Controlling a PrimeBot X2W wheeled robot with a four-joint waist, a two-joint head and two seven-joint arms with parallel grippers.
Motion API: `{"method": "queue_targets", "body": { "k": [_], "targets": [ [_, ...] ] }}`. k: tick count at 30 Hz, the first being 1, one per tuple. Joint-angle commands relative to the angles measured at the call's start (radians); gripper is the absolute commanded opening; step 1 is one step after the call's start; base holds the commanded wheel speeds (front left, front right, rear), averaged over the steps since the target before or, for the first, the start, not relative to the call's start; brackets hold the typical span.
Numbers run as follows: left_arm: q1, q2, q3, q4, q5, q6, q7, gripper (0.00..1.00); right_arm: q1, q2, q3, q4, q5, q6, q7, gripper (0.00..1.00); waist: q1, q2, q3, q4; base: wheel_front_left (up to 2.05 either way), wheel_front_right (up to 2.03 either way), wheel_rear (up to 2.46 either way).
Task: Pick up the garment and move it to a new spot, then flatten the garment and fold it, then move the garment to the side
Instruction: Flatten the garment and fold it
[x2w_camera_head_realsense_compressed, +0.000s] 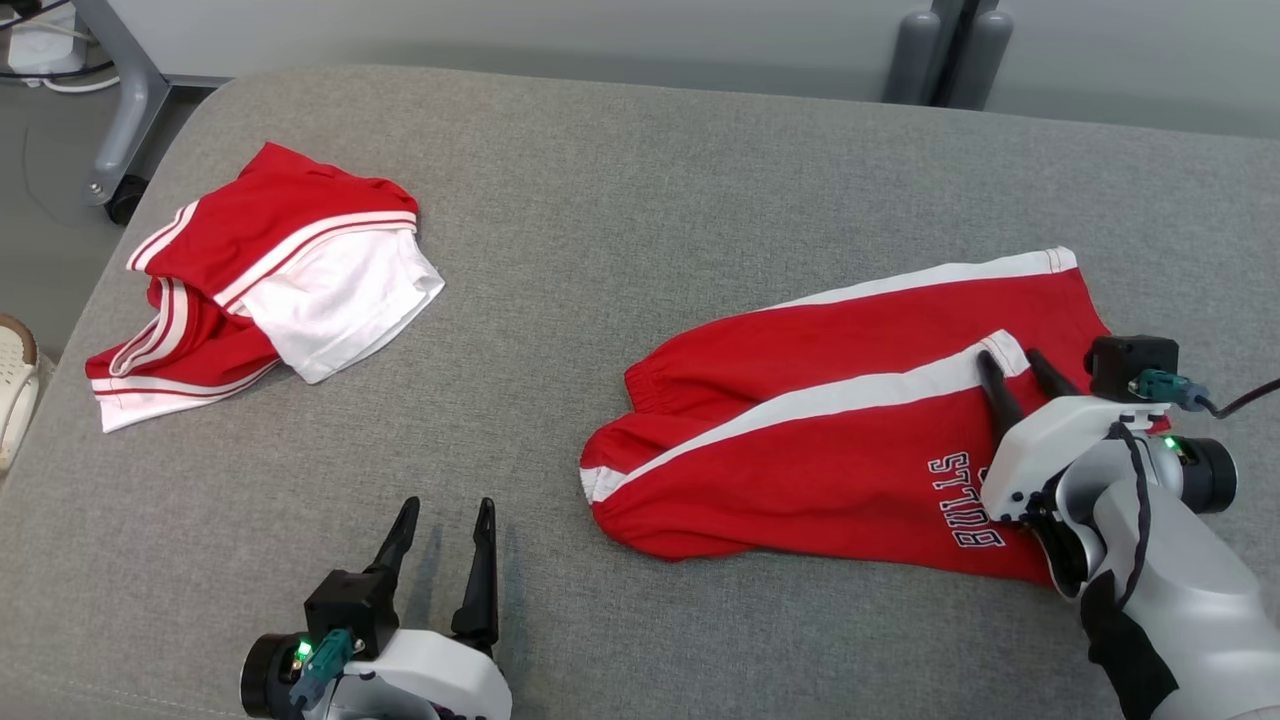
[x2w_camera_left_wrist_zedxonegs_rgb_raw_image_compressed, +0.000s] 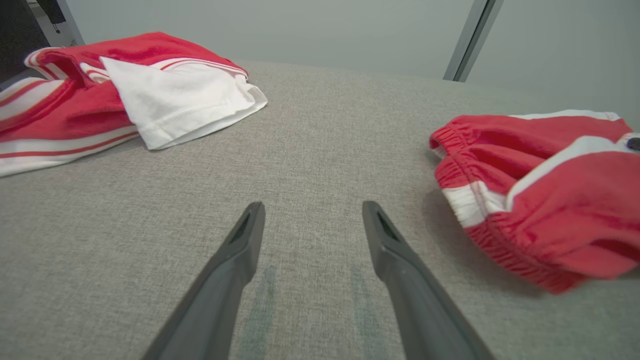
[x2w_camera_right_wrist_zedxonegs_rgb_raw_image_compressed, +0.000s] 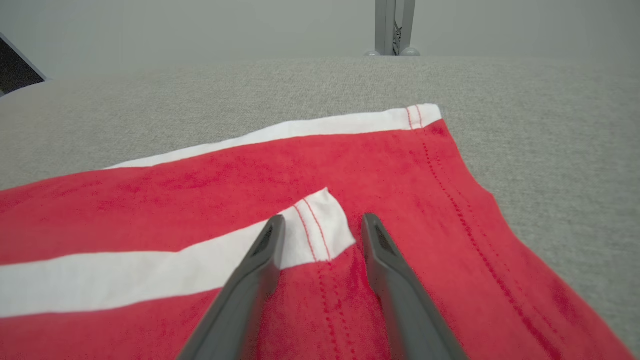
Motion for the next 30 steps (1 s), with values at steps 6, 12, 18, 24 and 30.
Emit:
{"method": "queue_targets", "body": {
  "k": [6, 12, 18, 24, 30],
  "targets": [
    [-0.018, 0.004, 0.001, -0.006, -0.001, -0.002, -0.002, 1.00, -0.006, 0.006, 0.032, 0.002, 0.007, 0.000, -0.033, 0.00, 0.0000, -0.0001, -0.003, -0.022, 0.00, 0.00, 0.00],
    [-0.015, 0.004, 0.000, 0.001, 0.005, -0.009, -0.002, 1.00, 0.030, 0.004, 0.040, -0.091, 0.035, 0.000, -0.047, 0.00, 0.0000, -0.0001, -0.032, -0.059, 0.00, 0.00, 0.00],
    [0.018, 0.004, 0.012, 0.010, 0.009, -0.009, -0.002, 1.00, 0.143, -0.005, 0.016, -0.293, 0.056, 0.000, -0.047, 0.00, 0.0000, -0.0001, -0.090, -0.107, 0.00, 0.00, 0.00],
    [0.044, 0.004, 0.020, 0.021, 0.015, -0.017, -0.002, 1.00, 0.309, -0.021, 0.014, -0.445, 0.052, 0.000, -0.047, 0.00, 0.0000, -0.0001, -0.141, -0.147, 0.00, 0.00, 0.00],
    [0.073, 0.004, 0.024, 0.037, 0.021, -0.022, -0.002, 1.00, 0.454, -0.020, 0.006, -0.471, 0.050, 0.000, -0.047, 0.00, 0.0000, -0.0001, -0.189, -0.164, 0.00, 0.00, 0.00]
  ]
}}
